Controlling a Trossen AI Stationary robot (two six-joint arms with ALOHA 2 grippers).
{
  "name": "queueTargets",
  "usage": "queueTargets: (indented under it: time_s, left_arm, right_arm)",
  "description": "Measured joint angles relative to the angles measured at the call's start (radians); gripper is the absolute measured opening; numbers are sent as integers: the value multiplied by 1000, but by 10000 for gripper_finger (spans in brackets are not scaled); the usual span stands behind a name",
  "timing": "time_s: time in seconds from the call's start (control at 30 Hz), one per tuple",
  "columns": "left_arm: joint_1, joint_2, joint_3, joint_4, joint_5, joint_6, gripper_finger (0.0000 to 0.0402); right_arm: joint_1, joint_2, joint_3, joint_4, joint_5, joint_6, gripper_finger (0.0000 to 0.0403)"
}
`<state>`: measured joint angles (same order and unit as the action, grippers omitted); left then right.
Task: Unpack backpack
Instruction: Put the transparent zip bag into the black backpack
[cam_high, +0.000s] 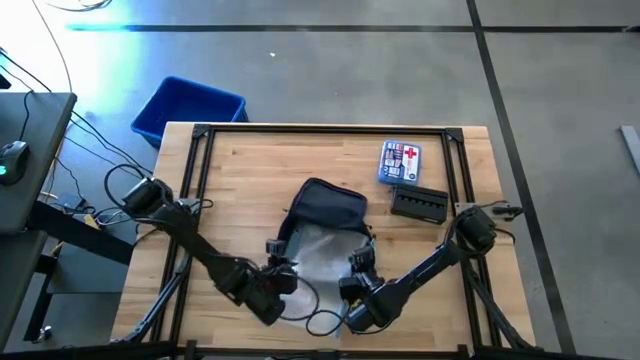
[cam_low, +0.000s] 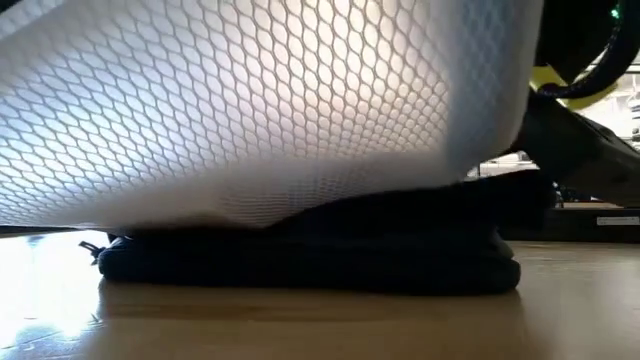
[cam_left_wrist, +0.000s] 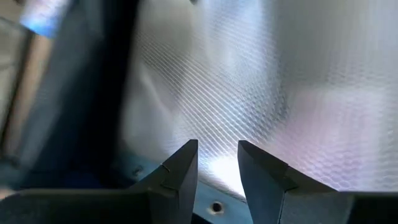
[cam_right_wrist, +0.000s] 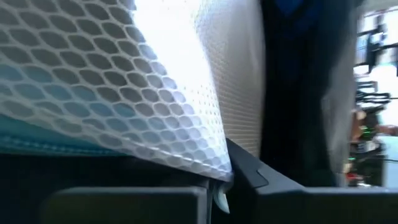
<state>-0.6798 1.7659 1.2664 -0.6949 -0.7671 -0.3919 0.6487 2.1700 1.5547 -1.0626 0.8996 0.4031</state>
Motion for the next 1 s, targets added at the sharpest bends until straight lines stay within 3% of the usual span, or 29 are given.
queueTargets:
  time_s: [0.17,0.27,0.43,0.53,0.9,1.0]
  left_arm:
    - [51,-141,5,-78,-44,22,98]
    - [128,-206,6,-91,-4,219,110]
    - [249,-202,6,-24,261,600,141]
    - [300,-141,6,-7,328,759,162]
    - [396,124,4,226,87,1007,177]
    - [408,176,5,259,-52,1012,177]
  right_arm:
    - [2,0,0,1,7,2,2]
    - [5,0,0,6,5,7,1]
    - [5,0,0,12,3,7,1]
    - [5,0,0,26,9,7,1]
    - [6,0,0,67,10,-1,0]
    - [12,-1,0,84,10,-3,0]
